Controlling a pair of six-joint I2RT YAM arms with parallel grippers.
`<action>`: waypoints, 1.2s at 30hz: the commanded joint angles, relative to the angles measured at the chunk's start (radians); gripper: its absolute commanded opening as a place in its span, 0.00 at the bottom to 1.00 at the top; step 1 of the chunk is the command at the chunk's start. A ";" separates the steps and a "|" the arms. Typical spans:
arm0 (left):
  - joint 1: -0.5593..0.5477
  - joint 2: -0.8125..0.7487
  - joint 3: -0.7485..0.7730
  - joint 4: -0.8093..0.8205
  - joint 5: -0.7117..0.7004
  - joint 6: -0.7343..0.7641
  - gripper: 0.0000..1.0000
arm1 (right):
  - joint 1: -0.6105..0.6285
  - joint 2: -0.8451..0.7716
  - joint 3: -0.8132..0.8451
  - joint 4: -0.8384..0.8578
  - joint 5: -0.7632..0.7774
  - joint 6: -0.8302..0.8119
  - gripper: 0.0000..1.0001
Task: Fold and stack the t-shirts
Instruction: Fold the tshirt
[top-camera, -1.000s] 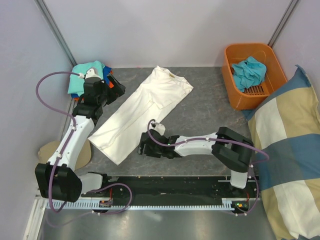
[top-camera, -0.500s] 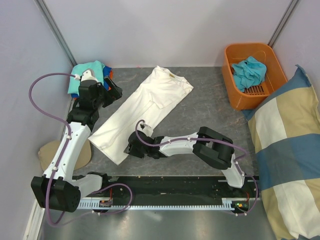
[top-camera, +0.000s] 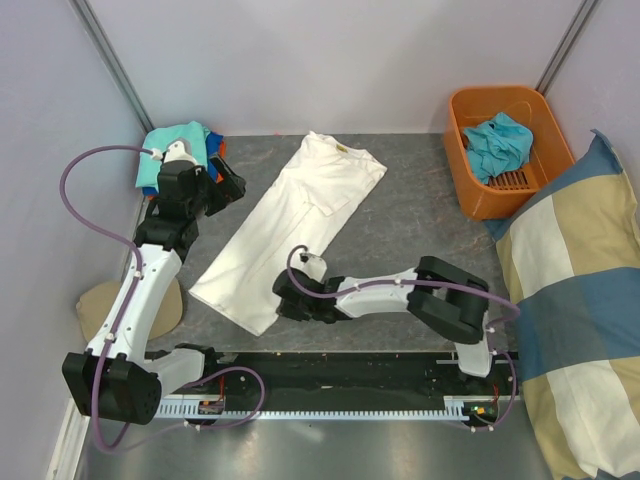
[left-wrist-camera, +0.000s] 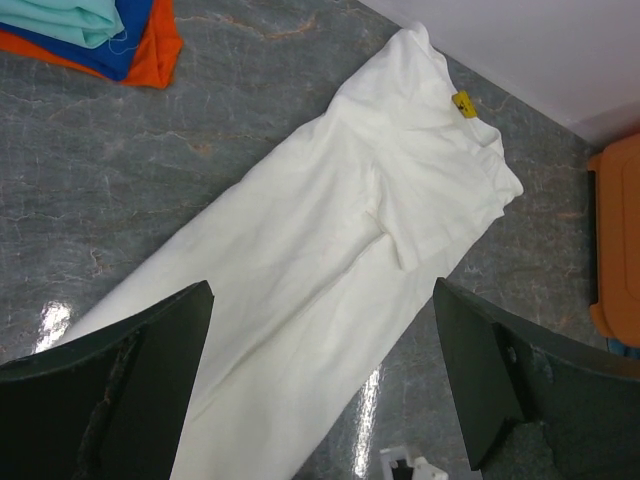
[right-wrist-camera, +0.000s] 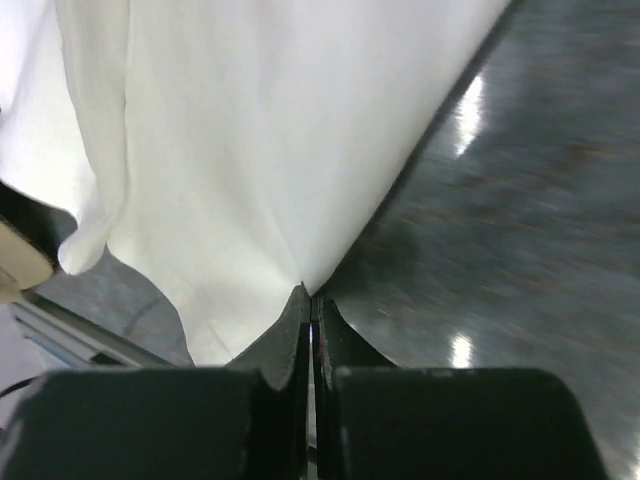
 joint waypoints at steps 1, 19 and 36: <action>0.004 -0.015 -0.014 0.007 0.039 0.022 1.00 | 0.003 -0.231 -0.140 -0.174 0.126 -0.031 0.00; 0.006 -0.049 -0.128 0.004 0.144 0.005 1.00 | 0.000 -0.602 -0.401 -0.726 0.290 -0.043 0.00; -0.032 -0.331 -0.388 -0.088 0.407 0.019 1.00 | -0.031 -0.730 -0.396 -0.773 0.304 -0.138 0.77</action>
